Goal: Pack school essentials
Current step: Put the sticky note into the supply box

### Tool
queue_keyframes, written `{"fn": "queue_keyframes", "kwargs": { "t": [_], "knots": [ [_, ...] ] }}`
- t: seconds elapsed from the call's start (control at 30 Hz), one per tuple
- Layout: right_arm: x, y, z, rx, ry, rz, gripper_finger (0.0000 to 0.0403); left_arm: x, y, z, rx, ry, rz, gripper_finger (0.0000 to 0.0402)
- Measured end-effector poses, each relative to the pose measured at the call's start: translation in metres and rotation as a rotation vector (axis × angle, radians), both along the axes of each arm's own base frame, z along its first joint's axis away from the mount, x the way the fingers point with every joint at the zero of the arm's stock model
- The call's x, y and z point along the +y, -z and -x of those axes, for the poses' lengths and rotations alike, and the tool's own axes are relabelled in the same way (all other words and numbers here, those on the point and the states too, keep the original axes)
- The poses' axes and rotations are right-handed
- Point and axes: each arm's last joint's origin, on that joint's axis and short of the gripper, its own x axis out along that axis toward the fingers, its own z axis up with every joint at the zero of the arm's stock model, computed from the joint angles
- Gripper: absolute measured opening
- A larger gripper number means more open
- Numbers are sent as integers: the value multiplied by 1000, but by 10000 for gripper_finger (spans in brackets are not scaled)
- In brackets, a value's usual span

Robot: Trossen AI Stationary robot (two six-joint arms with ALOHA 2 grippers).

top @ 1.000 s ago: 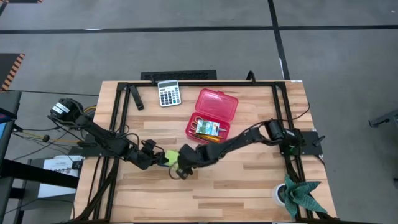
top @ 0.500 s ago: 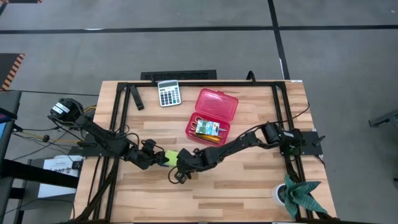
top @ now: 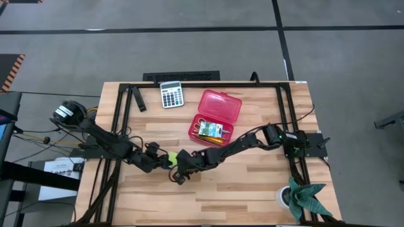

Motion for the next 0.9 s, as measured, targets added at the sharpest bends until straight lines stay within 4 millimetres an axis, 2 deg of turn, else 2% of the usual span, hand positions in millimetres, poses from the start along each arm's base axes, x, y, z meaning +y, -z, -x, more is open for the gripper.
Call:
{"fn": "queue_keyframes", "kwargs": {
  "t": [0.17, 0.27, 0.53, 0.7, 0.9],
  "knots": [
    [3, 1, 1, 3, -18, -2, 5, -3, 1, -6, -48, -10, 19, 230],
    [6, 1, 1, 3, -23, 1, 5, -2, 2, -5, -41, -21, 21, 211],
    [8, 0, 2, 5, -33, 10, 5, -1, 4, -4, -26, -30, 6, 97],
    [17, -22, 15, 55, -79, 32, 2, -1, 4, -4, -38, -44, -1, 15],
    [39, -78, 50, 125, -94, 95, 12, -3, 1, -7, -74, -53, 36, 13]
  ]
}}
